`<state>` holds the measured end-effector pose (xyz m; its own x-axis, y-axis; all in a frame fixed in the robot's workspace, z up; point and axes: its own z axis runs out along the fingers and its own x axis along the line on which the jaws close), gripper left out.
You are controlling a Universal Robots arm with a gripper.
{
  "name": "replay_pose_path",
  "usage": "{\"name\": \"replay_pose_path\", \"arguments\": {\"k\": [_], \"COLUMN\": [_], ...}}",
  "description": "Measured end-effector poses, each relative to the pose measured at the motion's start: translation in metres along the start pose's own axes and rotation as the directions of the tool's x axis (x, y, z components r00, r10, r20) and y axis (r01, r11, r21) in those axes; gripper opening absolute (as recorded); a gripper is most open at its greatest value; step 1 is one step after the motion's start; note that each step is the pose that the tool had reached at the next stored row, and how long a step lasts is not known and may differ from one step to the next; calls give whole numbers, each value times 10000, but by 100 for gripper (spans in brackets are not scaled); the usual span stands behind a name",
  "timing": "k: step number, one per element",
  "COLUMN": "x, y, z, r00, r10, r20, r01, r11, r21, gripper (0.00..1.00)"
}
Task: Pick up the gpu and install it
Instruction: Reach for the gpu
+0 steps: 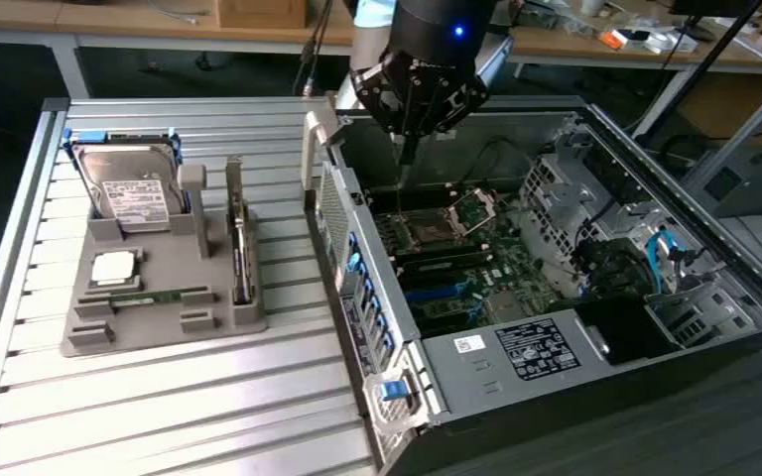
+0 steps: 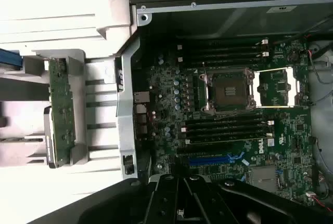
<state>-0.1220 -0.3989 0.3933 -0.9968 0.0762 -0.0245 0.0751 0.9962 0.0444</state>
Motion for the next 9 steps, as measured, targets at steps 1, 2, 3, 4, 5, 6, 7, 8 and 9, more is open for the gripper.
{"name": "replay_pose_path", "arguments": {"k": [1,2,3,4,5,6,7,8,9], "x": [2,17,46,61,78,90,100,112,119], "y": [0,-1,-4,-5,-6,-7,-8,-8,-9], "z": [0,-1,-1,-2,-3,-3,-3,-3,-3], "r00": [10000,10000,10000,10000,10000,10000,10000,10000,10000], "r10": [0,0,0,-1,-1,0,0,0,0], "r20": [0,0,0,0,0,0,0,0,0], "r01": [0,0,0,1,1,0,0,0,0], "r11": [10000,10000,10000,10000,10000,10000,10000,10000,10000], "r21": [1,1,0,1,1,1,0,1,0], "gripper": [11,11,11,11,11,11,11,11,11]}}
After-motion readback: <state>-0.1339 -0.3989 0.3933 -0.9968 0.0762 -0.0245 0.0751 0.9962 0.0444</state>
